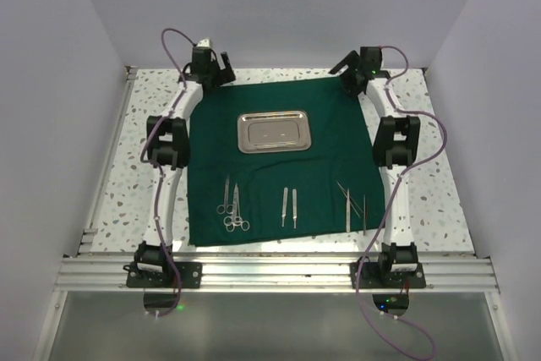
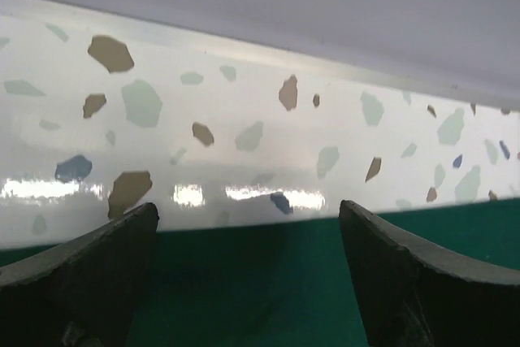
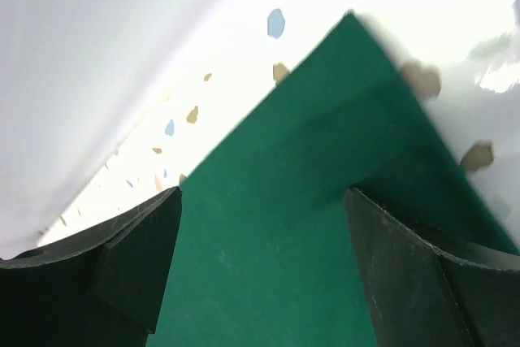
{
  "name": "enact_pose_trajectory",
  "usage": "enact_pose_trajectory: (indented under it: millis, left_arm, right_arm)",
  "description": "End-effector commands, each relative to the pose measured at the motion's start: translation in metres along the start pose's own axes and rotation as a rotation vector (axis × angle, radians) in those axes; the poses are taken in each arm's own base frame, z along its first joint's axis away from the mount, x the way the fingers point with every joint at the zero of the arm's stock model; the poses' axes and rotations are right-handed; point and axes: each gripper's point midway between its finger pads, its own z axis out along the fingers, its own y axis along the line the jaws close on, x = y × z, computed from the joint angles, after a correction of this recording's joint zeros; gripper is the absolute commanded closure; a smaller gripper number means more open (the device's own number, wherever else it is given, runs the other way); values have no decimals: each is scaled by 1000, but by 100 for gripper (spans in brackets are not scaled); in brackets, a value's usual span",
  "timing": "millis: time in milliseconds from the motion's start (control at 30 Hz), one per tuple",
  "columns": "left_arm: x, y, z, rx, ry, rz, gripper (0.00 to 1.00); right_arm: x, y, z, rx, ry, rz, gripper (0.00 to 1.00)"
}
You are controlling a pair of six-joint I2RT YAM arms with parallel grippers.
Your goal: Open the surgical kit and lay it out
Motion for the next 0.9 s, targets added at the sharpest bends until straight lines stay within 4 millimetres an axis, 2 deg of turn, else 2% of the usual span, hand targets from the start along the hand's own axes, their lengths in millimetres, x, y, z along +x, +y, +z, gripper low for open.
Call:
enact_pose_trajectory:
  millis: [0, 33, 67, 100, 167, 200, 233, 267, 300, 333, 367, 400, 433, 467, 500, 533, 567, 600, 633, 667, 700, 733, 767, 800, 833, 867]
  left_arm:
    - [-7, 23, 22, 28, -49, -127, 1]
    - [-15, 20, 25, 52, -83, -148, 1]
    - [-21, 18, 25, 68, -102, -156, 1]
    - [-27, 18, 23, 80, -118, -173, 1]
    - [-69, -3, 1, 159, -221, -164, 0]
    - [-69, -3, -4, 164, -226, -155, 0]
    - [-108, -21, -34, 203, -313, -137, 0]
    - [-127, -29, -49, 228, -364, -120, 0]
    - [-137, -32, -61, 241, -381, -103, 0]
    - [-164, -45, -90, 271, -432, -86, 0]
    - [-174, -50, -104, 284, -448, -72, 0]
    - [-183, -55, -118, 298, -467, -41, 0]
    - [-200, -73, -148, 357, -500, -3, 0]
    - [-199, -80, -158, 386, -493, 28, 0]
    - [-195, -92, -168, 440, -477, 100, 0]
    - [-196, -102, -184, 460, -472, 136, 0]
    - [-184, -107, -184, 472, -438, 167, 1]
    - [-177, -119, -197, 524, -417, 233, 1]
    - [-159, -120, -195, 540, -353, 250, 2]
    - [-136, -128, -191, 562, -295, 272, 3]
    - [-124, -135, -198, 589, -273, 338, 3]
    - [-103, -135, -197, 592, -209, 363, 5]
    - [-75, -146, -195, 614, -149, 402, 6]
    - [-63, -151, -200, 627, -135, 488, 7]
    - [-28, -160, -200, 640, -48, 524, 9]
    - [-15, -165, -203, 650, -28, 569, 9]
  right_arm:
    - [-1, -47, 29, 84, -12, 88, 13]
    - [-4, -43, 31, 65, -22, 86, 13]
    - [-18, -52, 33, 57, -40, 100, 13]
    - [-20, -43, 32, 14, -34, 91, 12]
    - [-38, -13, 22, -94, -77, 63, 11]
    - [-43, -3, 16, -129, -87, 40, 11]
    - [-50, 14, 9, -195, -102, 21, 11]
    - [-54, 24, 2, -225, -111, 10, 10]
    - [-64, 41, -15, -260, -130, -3, 10]
    - [-69, 53, -25, -295, -142, -11, 10]
    - [-74, 64, -37, -318, -154, -18, 9]
    - [-81, 78, -59, -342, -170, -29, 9]
    - [-87, 89, -75, -368, -187, -41, 9]
    - [-87, 97, -88, -380, -192, -56, 9]
    - [-90, 114, -117, -402, -214, -98, 8]
    - [-86, 117, -130, -395, -207, -114, 8]
    - [-78, 107, -134, -359, -194, -150, 7]
    - [-64, 118, -146, -361, -177, -182, 7]
    - [-58, 129, -175, -363, -172, -202, 7]
    - [-39, 117, -176, -343, -126, -208, 7]
    - [-29, 114, -184, -338, -109, -222, 7]
    - [-24, 124, -210, -357, -118, -240, 7]
    - [-3, 106, -207, -317, -70, -238, 7]
    - [9, 96, -213, -284, -41, -252, 7]
    - [15, 107, -243, -307, -56, -278, 7]
    - [35, 88, -245, -270, -19, -306, 7]
